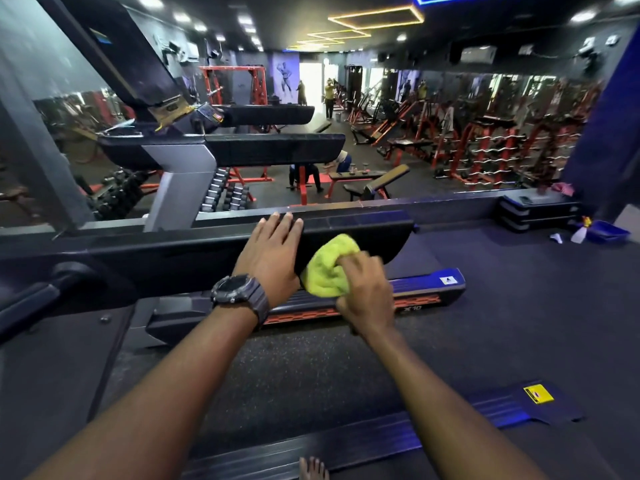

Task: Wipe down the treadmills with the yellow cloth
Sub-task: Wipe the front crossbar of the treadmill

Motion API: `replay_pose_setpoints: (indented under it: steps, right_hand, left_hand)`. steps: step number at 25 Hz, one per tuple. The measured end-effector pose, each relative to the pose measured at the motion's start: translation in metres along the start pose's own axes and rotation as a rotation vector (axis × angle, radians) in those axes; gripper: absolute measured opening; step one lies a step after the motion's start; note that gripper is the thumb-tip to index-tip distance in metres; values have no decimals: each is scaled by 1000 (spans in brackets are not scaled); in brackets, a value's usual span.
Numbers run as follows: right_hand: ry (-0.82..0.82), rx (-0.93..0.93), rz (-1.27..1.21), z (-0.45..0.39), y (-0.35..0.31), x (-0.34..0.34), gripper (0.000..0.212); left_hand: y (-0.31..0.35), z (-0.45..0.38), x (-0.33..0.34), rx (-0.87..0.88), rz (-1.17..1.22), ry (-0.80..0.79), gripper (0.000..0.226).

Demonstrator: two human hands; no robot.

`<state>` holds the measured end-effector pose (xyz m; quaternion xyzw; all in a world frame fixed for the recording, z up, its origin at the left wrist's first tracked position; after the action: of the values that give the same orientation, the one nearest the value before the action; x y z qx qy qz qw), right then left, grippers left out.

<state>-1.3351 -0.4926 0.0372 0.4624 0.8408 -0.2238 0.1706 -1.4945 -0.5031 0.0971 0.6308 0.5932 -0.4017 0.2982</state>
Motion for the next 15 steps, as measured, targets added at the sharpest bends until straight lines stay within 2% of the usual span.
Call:
replay_pose_setpoints:
  steps: [1, 2, 3, 4, 6, 7, 8, 10, 11, 12, 14, 15]
  right_hand:
    - [45, 165, -29, -10, 21, -3, 61]
    - [111, 414, -85, -17, 33, -9, 62]
    - [129, 558, -105, -19, 30, -8, 62]
    - [87, 495, -88, -21, 11, -6, 63]
    - [36, 37, -19, -7, -20, 1, 62]
    - [18, -48, -19, -8, -12, 0, 63]
    - [22, 60, -58, -15, 9, -2, 64]
    - [162, 544, -181, -24, 31, -11, 65]
    - [170, 607, -196, -23, 17, -8, 66]
    - [106, 459, -164, -21, -12, -2, 68]
    - [85, 49, -105, -7, -37, 8, 70]
    - [71, 3, -134, -11, -25, 10, 71]
  left_hand:
    - [-4, 4, -2, -25, -18, 20, 85]
    - [-6, 8, -3, -50, -36, 27, 86]
    - [-6, 11, -2, -69, -42, 22, 87]
    - [-7, 12, -1, -85, -24, 25, 87]
    - [-13, 11, -3, -113, 47, 42, 84]
    - [-17, 10, -5, -108, 70, 41, 84]
    - [-19, 9, -5, -93, 74, 32, 84]
    - [-24, 9, -4, -81, 57, 12, 85]
    - [-24, 8, -4, -82, 46, 7, 84]
    - [-24, 7, -3, -78, 38, 6, 83]
    - [-24, 5, -2, -58, 30, 13, 82]
    - [-25, 6, -1, -57, 32, 18, 82]
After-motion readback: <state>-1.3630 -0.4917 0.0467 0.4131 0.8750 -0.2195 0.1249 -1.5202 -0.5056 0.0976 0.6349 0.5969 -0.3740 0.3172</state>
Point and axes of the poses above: each hand's wrist, its own z-axis away from the middle knuckle, its own x-axis out of the palm, y = z × x, the point moved 5 cm from there along -z, towards the middle knuckle, and after that the axes turned 10 degrees about y, right-handed, at the moved point
